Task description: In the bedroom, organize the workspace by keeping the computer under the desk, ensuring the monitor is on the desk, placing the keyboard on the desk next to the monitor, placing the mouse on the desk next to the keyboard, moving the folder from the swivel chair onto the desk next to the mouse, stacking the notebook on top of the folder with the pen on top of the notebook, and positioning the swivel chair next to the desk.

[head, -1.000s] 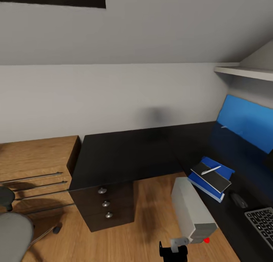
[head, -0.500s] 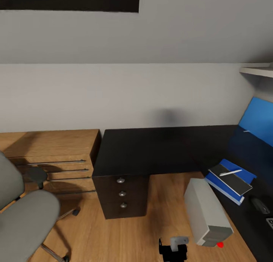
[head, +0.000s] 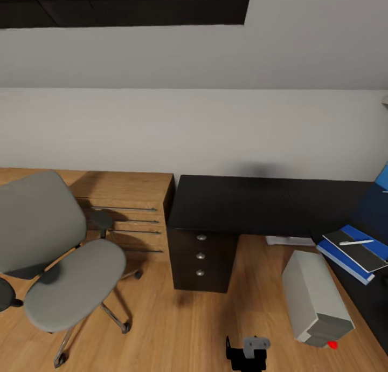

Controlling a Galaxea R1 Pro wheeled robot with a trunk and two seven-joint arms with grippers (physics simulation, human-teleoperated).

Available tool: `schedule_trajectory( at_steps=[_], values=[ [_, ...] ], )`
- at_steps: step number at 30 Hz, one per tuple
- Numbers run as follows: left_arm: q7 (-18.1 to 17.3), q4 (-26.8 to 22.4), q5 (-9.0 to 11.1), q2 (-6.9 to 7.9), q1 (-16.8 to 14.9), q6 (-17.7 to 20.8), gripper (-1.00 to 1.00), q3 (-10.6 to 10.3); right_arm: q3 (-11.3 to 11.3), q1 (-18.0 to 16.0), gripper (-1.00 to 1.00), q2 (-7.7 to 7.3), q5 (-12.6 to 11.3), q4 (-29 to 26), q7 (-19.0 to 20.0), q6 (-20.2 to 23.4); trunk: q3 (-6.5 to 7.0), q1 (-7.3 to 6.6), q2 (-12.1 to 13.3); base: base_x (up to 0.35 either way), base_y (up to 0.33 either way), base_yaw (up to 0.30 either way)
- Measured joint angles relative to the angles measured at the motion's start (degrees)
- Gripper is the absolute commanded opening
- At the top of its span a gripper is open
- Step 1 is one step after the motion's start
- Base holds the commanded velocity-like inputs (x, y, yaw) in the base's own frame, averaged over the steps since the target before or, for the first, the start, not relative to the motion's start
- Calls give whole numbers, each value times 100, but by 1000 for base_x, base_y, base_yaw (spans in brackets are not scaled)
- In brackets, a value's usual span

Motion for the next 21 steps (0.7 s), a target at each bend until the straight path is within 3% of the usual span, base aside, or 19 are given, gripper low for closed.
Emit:
schedule_trajectory(
  at_steps=[5, 21],
  values=[
    [0, 69, -4, -5, 0, -1, 100, 1, -8, 1, 100, -14, -233, 2, -321, -427, 0, -2, 0, -64, 7, 287],
    [0, 111, -8, -9, 0, -9, 100, -9, -1, 95, 100, -16, -304, 4, -1489, -1637, 0, -2, 0, -3, 0, 289]
  ],
)
